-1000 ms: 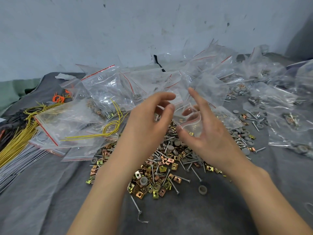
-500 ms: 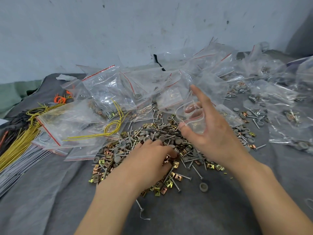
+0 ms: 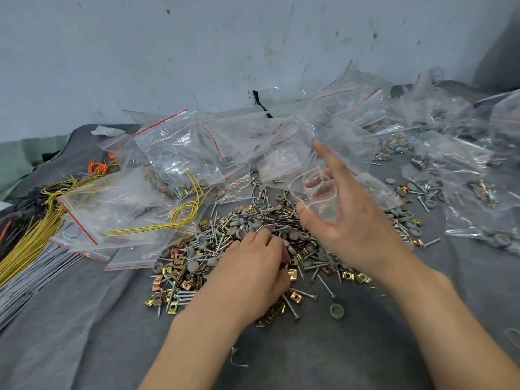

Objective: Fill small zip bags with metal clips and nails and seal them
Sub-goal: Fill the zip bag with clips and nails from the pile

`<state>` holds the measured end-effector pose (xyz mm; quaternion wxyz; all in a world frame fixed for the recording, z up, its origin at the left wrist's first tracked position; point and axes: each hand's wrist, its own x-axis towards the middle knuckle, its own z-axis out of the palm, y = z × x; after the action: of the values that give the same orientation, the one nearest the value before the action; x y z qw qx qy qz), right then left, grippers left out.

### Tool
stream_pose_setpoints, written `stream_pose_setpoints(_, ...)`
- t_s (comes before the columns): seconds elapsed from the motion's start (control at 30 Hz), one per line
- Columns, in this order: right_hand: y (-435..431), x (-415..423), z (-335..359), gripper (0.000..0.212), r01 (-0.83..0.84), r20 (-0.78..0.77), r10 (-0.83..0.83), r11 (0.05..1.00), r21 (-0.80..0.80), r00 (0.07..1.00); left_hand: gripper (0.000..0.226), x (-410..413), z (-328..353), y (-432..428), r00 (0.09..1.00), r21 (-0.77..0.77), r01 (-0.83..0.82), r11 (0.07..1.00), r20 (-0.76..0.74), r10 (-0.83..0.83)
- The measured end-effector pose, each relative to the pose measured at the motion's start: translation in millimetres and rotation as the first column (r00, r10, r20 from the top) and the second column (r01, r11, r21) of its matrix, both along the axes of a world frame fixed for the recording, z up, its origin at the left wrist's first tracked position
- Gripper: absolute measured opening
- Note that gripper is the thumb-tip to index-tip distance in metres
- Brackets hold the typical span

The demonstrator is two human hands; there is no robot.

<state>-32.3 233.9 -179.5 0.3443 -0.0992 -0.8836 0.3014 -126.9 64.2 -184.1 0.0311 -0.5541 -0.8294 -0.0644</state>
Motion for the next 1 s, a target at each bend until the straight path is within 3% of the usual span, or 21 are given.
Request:
stream_pose_setpoints(0.33,-1,-1,0,0.085,-0.004,0.014,0.004,1.0,0.027,1.0,0.023,3,-5,0,0.999,0.044,-0.02,0.999,-0.041,0.022)
stream_pose_setpoints(0.47,0,-1,0,0.085,-0.006,0.009,0.005,1.0,0.03,1.0,0.02,2,-3,-2,1.0,0.107,-0.005,0.994,0.019,0.003)
stream_pose_setpoints(0.57,1,0,0,0.085,-0.001,0.004,0.001,1.0,0.028,1.0,0.017,0,0,-3,0.988,0.156,-0.036,0.987,0.152,0.012)
stream_pose_setpoints(0.7,1,0,0,0.086,0.001,0.008,-0.002,1.0,0.03,1.0,0.009,-3,1,-1,0.895,0.242,-0.147,0.959,0.446,0.025)
stream_pose_setpoints(0.87,1,1,0,0.084,0.005,0.004,-0.005,1.0,0.024,1.0,0.012,-9,3,1,0.852,0.348,-0.202,0.916,0.523,-0.011)
stream_pose_setpoints(1.0,1,2,1,0.081,0.001,0.017,-0.002,0.999,0.035,1.0,0.011,-13,9,1,0.756,0.395,-0.296,0.87,0.653,-0.04)
